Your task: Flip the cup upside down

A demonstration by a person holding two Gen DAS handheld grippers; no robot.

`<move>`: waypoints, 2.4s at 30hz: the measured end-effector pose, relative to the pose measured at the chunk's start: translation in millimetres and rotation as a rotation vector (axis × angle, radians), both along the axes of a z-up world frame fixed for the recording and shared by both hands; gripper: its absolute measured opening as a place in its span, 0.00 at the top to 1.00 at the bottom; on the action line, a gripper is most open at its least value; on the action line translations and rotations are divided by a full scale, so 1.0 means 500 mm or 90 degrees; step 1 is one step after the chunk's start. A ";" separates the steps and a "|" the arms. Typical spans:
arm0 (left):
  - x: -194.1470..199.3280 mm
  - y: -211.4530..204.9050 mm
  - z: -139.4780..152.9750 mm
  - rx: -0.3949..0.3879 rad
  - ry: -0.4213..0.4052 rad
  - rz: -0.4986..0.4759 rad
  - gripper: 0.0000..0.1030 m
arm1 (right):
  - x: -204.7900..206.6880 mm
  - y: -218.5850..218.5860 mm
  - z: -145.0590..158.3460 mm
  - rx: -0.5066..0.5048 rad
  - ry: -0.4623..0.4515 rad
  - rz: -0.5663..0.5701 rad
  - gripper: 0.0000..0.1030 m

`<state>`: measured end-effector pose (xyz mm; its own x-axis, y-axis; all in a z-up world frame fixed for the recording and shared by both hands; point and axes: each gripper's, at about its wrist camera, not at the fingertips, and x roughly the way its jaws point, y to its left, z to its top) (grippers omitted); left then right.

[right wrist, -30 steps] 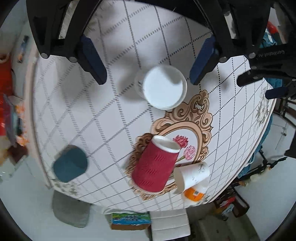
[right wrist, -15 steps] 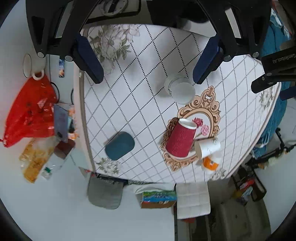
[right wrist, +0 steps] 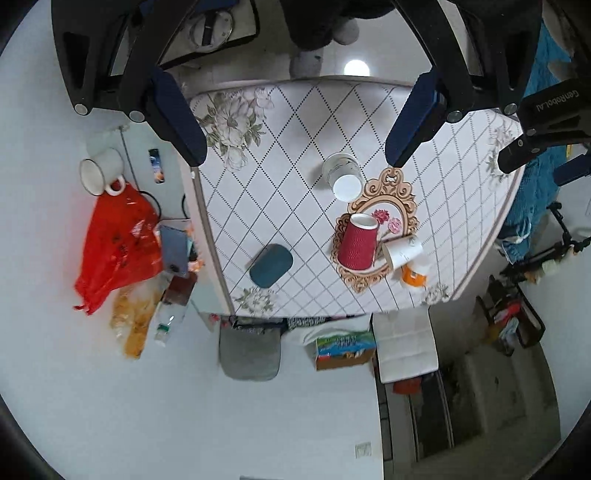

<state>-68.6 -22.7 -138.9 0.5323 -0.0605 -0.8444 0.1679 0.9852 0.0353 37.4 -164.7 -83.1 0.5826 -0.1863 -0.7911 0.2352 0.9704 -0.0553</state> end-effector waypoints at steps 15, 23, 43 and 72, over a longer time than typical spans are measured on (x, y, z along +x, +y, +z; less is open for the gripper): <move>-0.162 0.042 0.137 -0.025 -0.060 0.017 0.02 | -0.225 0.071 0.197 -0.012 -0.084 0.023 0.04; -0.215 0.038 0.160 -0.030 -0.070 0.026 0.02 | -0.273 0.055 0.226 0.000 -0.090 0.035 0.04; -0.267 -0.006 0.184 -0.030 -0.081 0.030 0.02 | -0.286 0.003 0.221 0.021 -0.079 0.051 0.04; -0.266 0.004 0.187 -0.028 -0.082 0.044 0.02 | -0.287 0.015 0.205 0.042 -0.061 0.047 0.04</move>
<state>-201.7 -20.9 -45.5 0.6407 -0.0558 -0.7658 0.0966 0.9953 0.0083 -106.2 -157.4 19.5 0.6664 -0.0890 -0.7402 0.1638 0.9861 0.0290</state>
